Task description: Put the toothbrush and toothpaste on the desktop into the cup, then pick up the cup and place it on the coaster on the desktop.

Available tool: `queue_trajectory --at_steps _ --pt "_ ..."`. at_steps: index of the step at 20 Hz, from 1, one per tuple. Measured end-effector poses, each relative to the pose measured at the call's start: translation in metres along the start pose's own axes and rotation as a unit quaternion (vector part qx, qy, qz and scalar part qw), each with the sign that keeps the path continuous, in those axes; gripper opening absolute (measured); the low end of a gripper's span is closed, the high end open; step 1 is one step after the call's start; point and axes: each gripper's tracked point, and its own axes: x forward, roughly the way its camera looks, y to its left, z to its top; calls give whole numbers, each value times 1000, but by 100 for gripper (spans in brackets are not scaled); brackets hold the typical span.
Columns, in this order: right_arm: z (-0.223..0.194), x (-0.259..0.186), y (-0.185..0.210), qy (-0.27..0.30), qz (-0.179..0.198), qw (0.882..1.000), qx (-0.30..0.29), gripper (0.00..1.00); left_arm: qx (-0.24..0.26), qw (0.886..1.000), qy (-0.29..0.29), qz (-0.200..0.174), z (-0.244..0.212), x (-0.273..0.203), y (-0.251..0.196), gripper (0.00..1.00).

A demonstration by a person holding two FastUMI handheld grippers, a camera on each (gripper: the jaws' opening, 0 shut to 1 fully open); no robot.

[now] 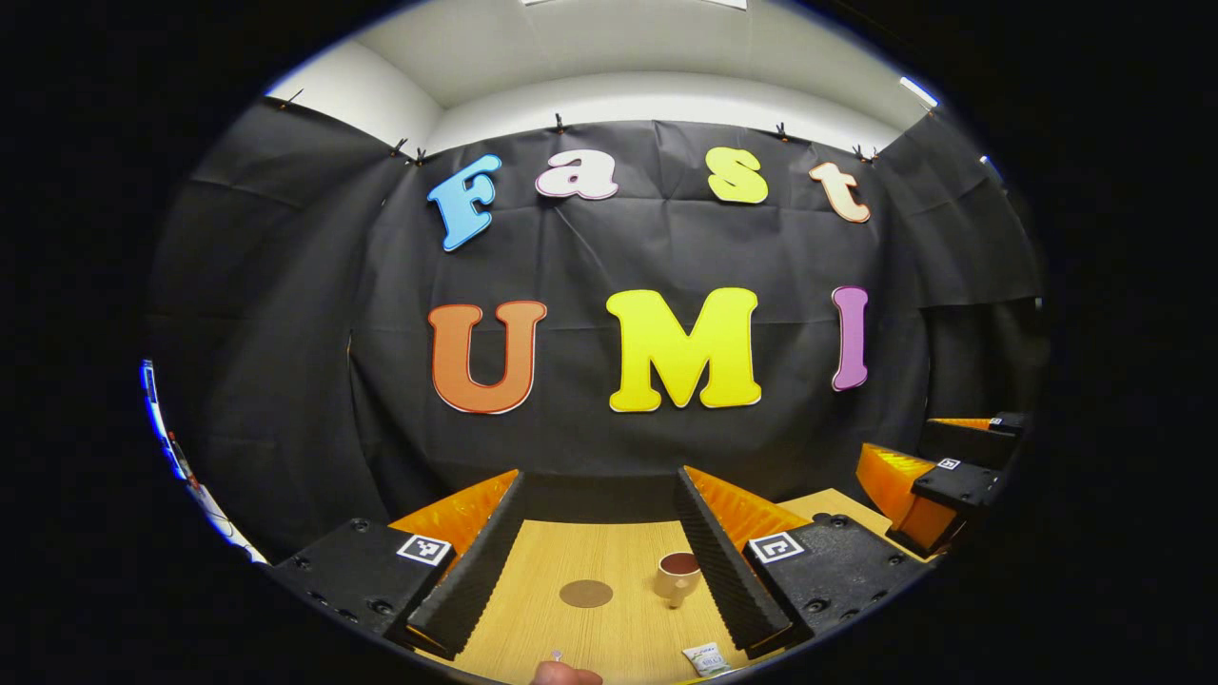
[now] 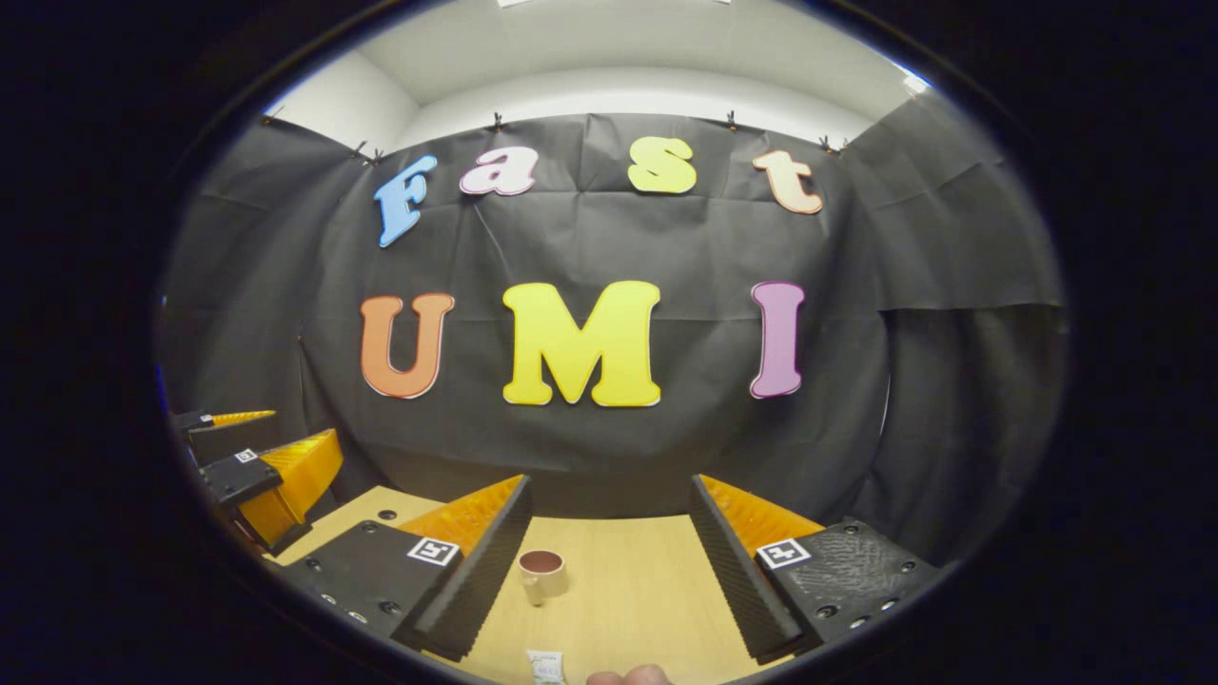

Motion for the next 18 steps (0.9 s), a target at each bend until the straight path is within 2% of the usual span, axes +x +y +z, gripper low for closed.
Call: queue_trajectory --at_steps 11,15,18 --pt "-26 8 13 36 24 999 -13 96 0 1000 21 11 -22 -2 14 98" --pt "-59 10 25 92 53 994 -27 97 14 998 65 -1 -53 -6 15 98" --pt "-102 5 34 163 82 983 -27 97 15 995 103 -2 -79 -12 18 98"
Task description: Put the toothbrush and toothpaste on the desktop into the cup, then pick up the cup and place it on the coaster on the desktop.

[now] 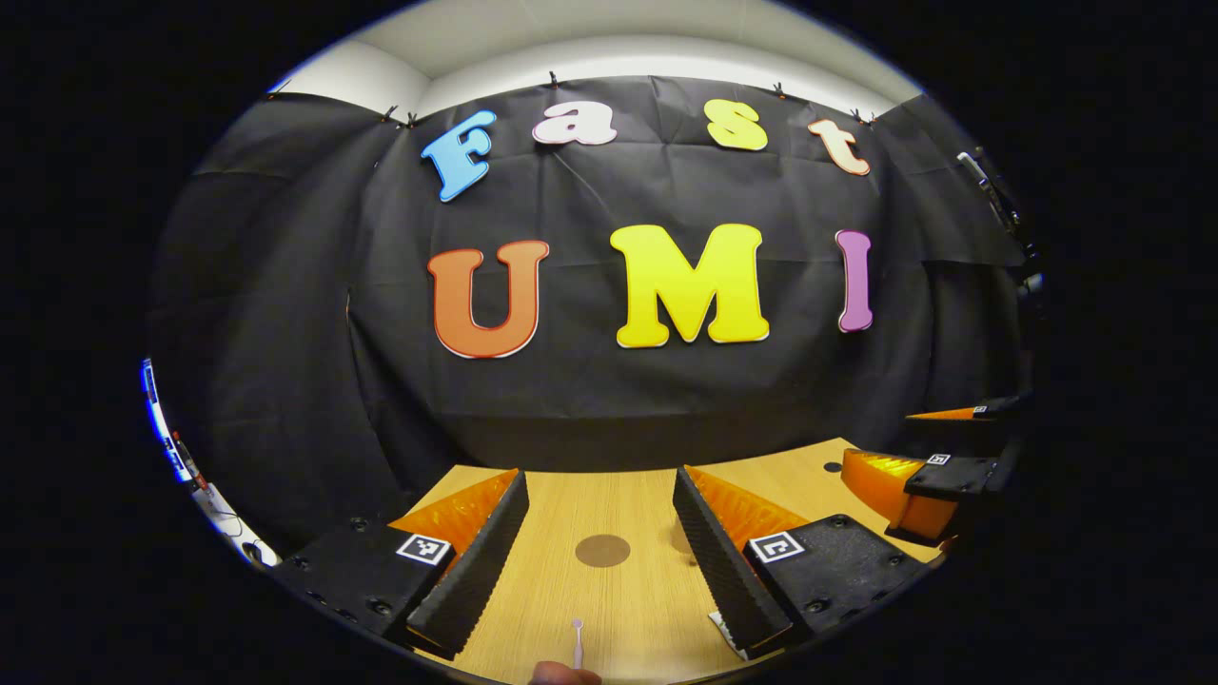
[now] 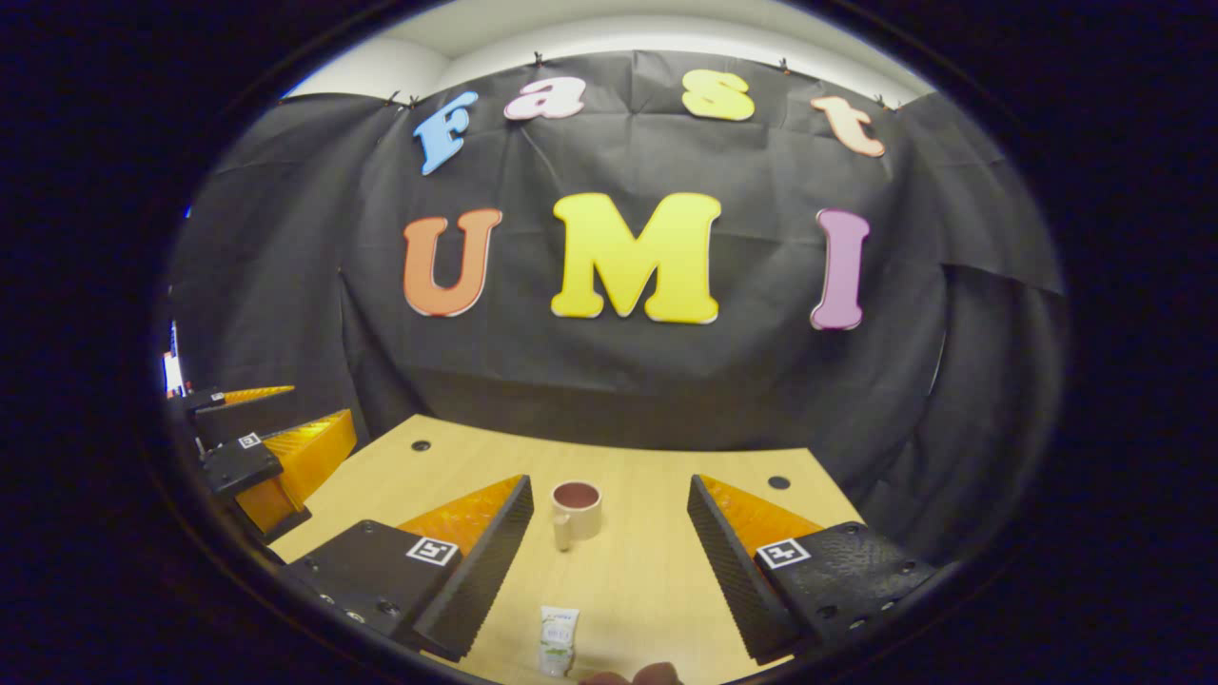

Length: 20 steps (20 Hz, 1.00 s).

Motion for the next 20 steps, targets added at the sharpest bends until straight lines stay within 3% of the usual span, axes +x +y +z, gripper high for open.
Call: queue_trajectory --at_steps 5,10,15,20 --pt "-65 9 5 111 19 993 14 97 0 996 87 -12 -64 -3 -3 98" --pt "-134 11 5 225 23 974 22 96 -14 983 180 -24 -122 -18 -6 99" --pt "-184 7 13 318 27 947 27 97 -61 957 281 -21 -176 -33 -7 99" --pt "-210 2 21 374 35 926 26 97 -64 929 364 -25 -227 -46 -4 99"
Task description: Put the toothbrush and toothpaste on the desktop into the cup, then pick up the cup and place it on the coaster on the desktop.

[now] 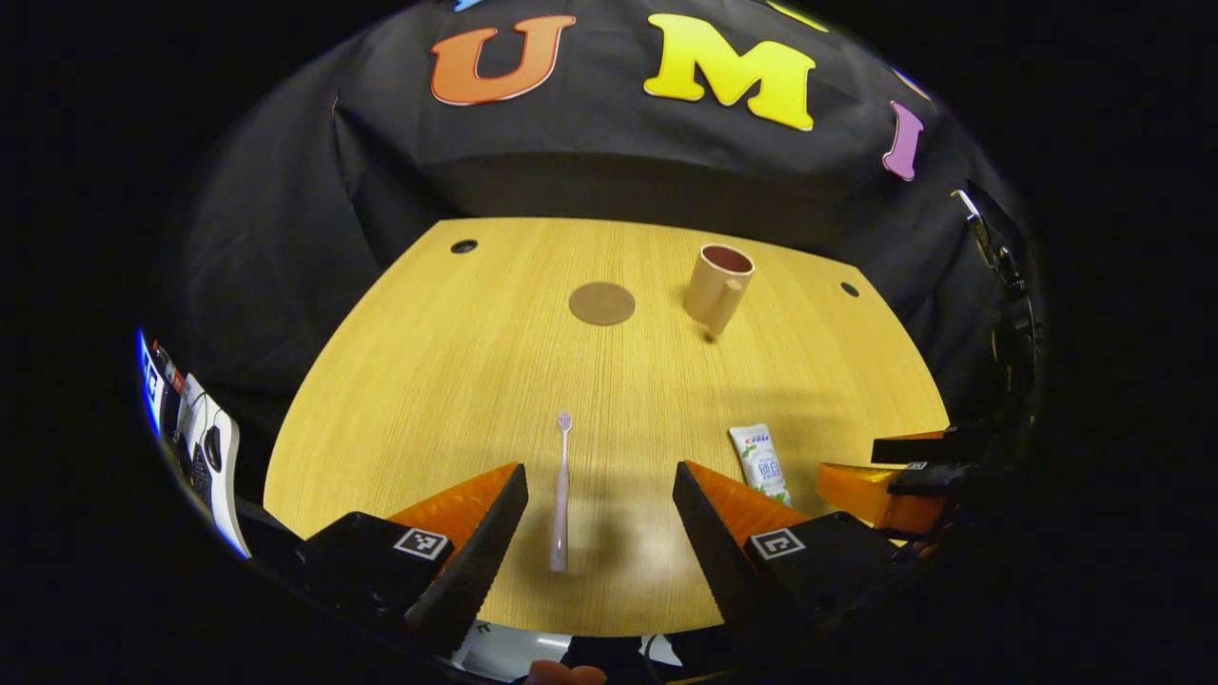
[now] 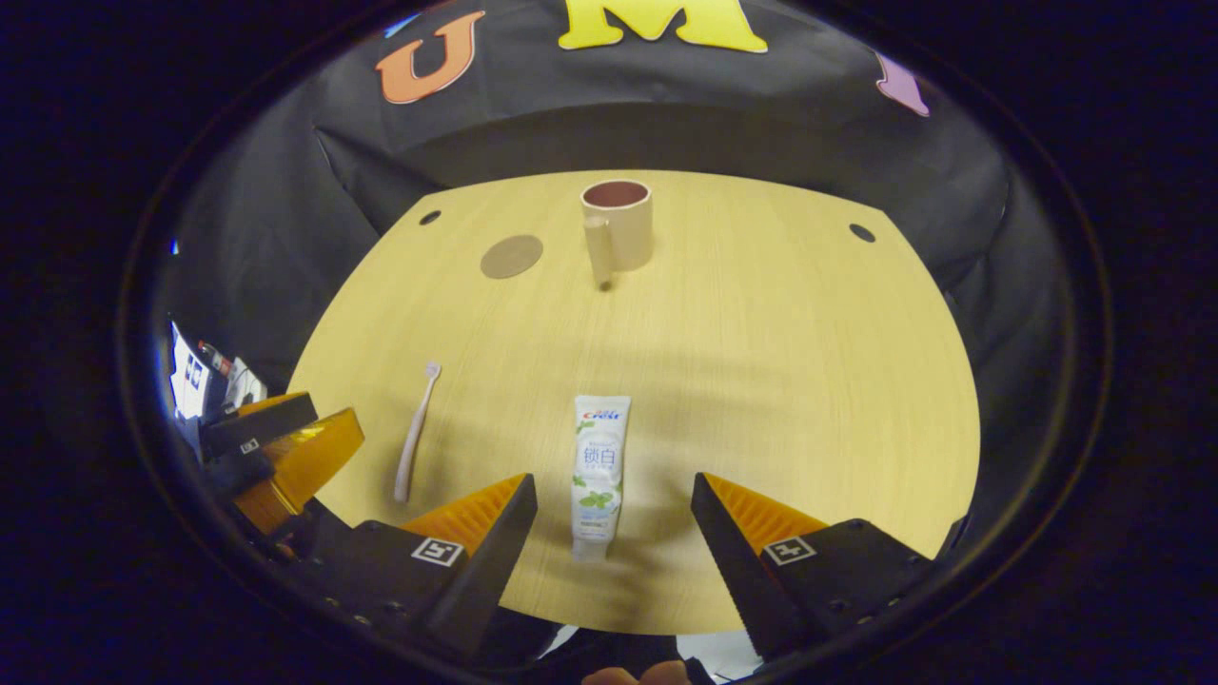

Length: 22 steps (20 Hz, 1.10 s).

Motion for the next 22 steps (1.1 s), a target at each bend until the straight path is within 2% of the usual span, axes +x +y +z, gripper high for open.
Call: queue_trajectory --at_steps 13,22 --pt "-23 29 10 72 -2 997 -8 97 -34 994 105 -13 -55 19 3 99" --pt "-38 42 16 116 -6 993 7 97 -36 988 149 -18 -75 21 16 99"
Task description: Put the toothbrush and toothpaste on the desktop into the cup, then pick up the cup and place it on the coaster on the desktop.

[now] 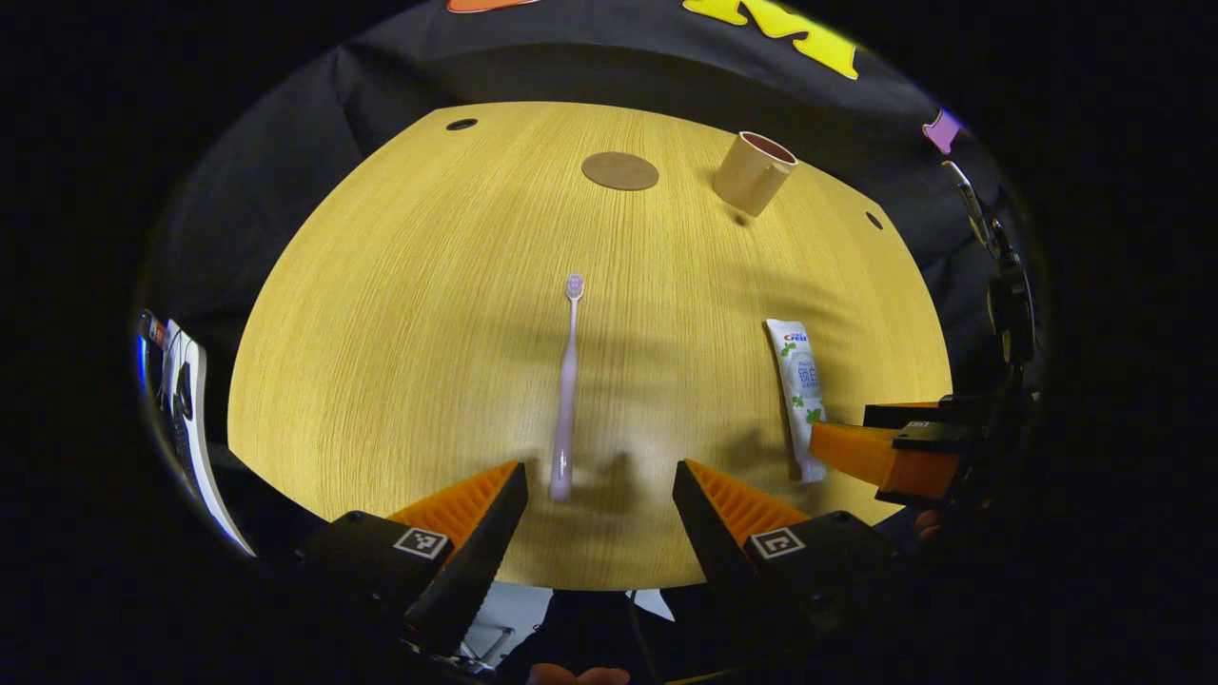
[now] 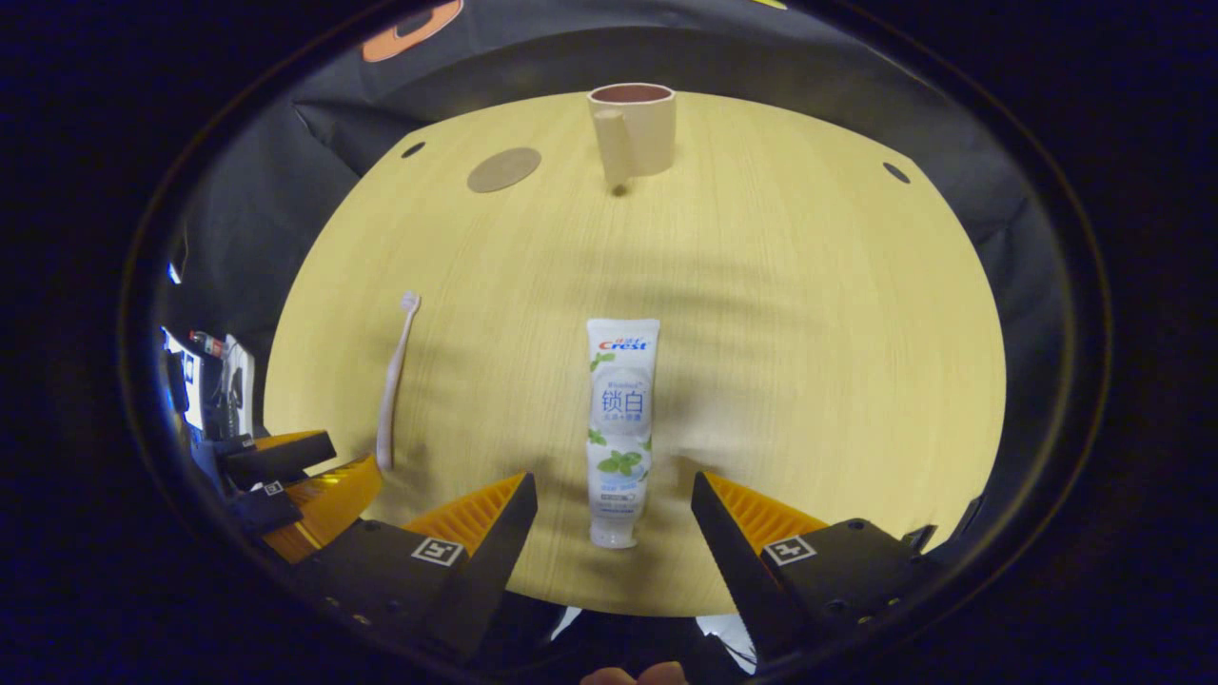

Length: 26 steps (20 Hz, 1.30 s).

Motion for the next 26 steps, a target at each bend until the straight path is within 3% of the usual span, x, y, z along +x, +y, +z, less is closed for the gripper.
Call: queue_trajectory --at_steps 17,21,25,26 --pt "-3 32 1 65 -28 997 2 96 -5 999 49 -8 9 25 16 99" --pt "-6 37 -1 78 -38 996 10 90 -12 999 53 -7 12 29 23 99" --pt "-7 40 -2 85 -45 995 21 70 -12 998 55 -10 14 29 26 99" --pt "-6 40 -2 85 -47 995 22 71 -12 998 56 -11 13 30 26 99"
